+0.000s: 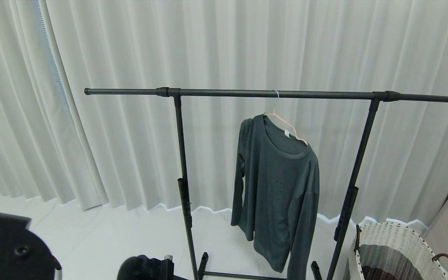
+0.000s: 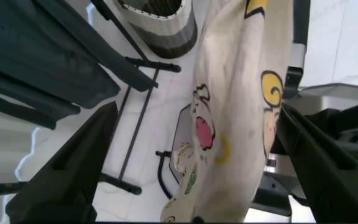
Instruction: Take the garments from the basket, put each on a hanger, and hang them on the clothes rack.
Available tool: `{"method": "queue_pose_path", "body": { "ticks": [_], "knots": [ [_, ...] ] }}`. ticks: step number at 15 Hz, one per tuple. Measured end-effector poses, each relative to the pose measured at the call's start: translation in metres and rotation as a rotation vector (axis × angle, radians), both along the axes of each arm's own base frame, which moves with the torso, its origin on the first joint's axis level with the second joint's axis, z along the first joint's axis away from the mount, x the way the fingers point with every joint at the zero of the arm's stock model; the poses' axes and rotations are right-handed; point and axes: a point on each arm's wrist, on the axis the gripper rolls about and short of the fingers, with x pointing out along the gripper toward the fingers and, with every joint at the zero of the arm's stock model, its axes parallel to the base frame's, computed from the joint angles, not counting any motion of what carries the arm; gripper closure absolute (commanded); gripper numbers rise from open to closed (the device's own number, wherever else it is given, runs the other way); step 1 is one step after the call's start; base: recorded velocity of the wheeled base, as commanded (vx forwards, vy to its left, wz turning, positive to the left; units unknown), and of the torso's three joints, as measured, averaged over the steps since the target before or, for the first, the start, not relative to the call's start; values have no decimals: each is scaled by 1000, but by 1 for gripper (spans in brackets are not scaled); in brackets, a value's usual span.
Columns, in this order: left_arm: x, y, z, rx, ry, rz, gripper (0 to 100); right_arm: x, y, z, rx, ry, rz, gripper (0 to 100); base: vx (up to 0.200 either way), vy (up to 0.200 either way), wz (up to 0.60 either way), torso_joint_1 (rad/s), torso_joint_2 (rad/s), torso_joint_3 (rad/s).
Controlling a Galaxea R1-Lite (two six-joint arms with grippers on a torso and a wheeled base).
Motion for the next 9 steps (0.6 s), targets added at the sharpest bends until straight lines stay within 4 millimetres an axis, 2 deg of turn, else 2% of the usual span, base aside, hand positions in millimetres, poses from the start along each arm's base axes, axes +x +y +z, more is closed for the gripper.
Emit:
{"method": "queue_pose_path", "body": {
  "ticks": [1,2,9],
  "knots": [
    [0,1,-4,13,6,0,0,0,1,1,4,-3,1,100,0,0,0,0,0,0],
    [0,1,-5,17,7,0,100,0,1,2,8,-4,2,100,0,0,0,0,0,0],
    [-1,1,-7,23,9,-2,100,0,3,5,19,-7,-1,100,0,0,0,0,0,0]
  ]
}}
